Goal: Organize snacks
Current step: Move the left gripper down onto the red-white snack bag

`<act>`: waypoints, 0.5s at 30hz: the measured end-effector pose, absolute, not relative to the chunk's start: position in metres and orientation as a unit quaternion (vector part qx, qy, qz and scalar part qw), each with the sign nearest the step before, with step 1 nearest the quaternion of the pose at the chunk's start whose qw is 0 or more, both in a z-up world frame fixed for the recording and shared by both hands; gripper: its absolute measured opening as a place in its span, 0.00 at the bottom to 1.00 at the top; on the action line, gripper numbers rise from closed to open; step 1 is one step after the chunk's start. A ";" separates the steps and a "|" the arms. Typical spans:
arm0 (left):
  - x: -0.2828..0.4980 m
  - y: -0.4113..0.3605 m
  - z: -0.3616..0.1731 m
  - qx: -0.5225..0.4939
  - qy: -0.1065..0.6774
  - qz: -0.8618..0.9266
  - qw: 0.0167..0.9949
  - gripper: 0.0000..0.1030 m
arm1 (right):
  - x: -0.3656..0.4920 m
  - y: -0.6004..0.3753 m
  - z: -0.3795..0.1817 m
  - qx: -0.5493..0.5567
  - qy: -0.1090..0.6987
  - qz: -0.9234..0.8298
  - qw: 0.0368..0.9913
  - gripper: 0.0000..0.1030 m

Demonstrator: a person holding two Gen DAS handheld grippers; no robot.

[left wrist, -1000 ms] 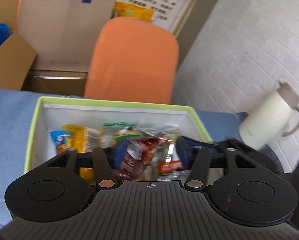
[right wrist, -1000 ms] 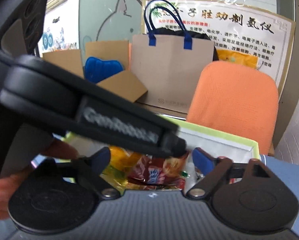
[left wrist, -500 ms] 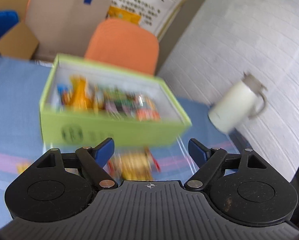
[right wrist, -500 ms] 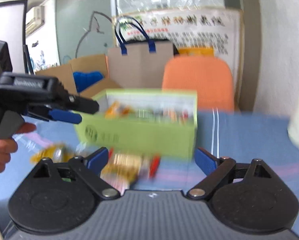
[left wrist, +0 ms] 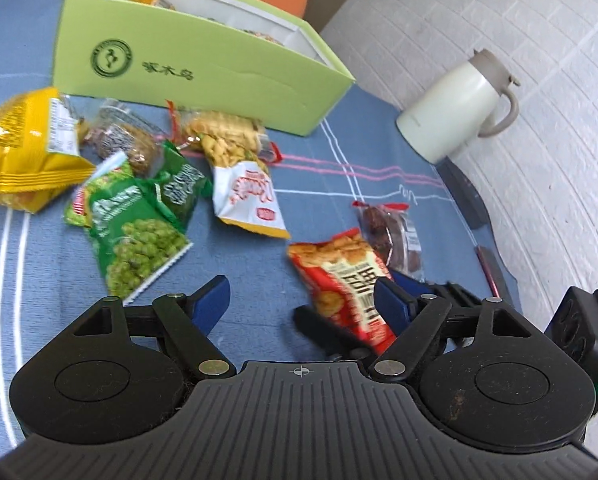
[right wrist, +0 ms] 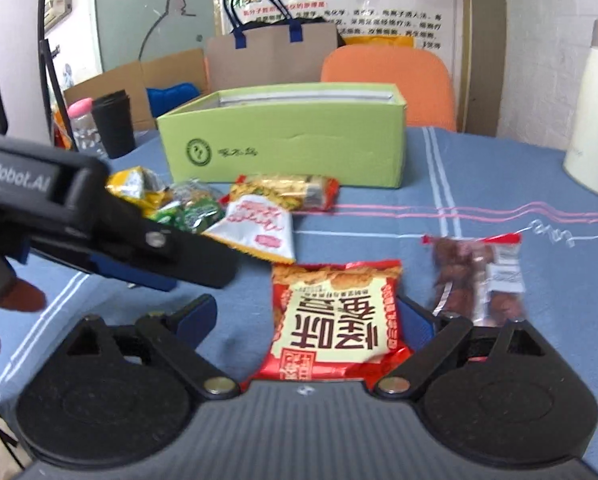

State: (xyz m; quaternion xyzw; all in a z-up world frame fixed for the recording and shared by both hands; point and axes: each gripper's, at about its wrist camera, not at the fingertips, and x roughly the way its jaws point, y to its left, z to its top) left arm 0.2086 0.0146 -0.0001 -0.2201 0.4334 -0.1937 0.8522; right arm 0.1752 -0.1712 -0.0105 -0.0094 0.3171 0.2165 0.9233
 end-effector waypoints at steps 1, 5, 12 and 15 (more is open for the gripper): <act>0.209 0.013 0.000 -0.220 0.435 -0.196 0.851 0.58 | 0.175 -0.167 -0.009 -0.011 0.316 0.222 0.922 0.90; 0.204 0.012 0.000 -0.211 0.436 -0.196 0.853 0.58 | 0.165 -0.153 -0.005 0.005 0.314 0.256 0.914 0.90; 0.188 0.029 -0.008 -0.230 0.441 -0.176 0.849 0.57 | 0.149 -0.134 -0.006 -0.002 0.312 0.276 0.909 0.89; 0.185 0.033 -0.012 -0.251 0.442 -0.172 0.844 0.58 | 0.141 -0.136 -0.007 -0.005 0.307 0.253 0.918 0.89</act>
